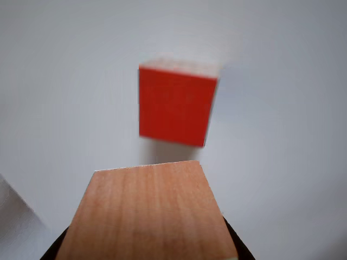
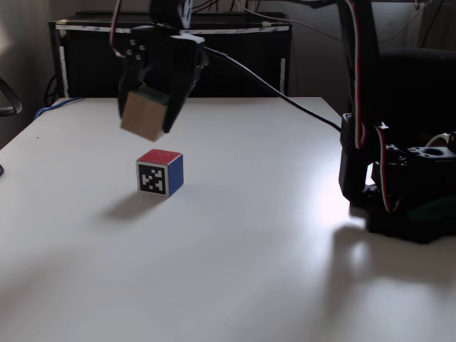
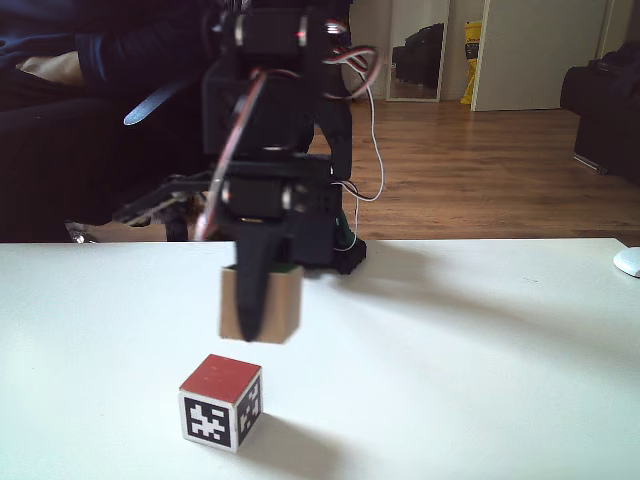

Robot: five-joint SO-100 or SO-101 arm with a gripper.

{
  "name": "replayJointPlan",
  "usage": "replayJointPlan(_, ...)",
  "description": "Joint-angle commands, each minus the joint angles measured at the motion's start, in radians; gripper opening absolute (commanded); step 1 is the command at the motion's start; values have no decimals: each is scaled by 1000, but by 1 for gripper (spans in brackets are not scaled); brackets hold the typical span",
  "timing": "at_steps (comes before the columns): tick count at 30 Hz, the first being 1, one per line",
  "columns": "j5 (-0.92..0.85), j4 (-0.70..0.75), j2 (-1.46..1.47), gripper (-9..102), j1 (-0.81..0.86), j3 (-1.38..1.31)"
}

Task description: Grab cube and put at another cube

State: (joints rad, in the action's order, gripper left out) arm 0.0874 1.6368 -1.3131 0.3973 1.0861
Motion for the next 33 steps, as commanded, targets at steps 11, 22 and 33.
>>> replayJointPlan(11, -67, -67, -35, 6, 130, 49)
replayJointPlan(22, -66, -101, 14, 6, 124, 67)
replayJointPlan(33, -61, -115, 29, 7, 106, 95)
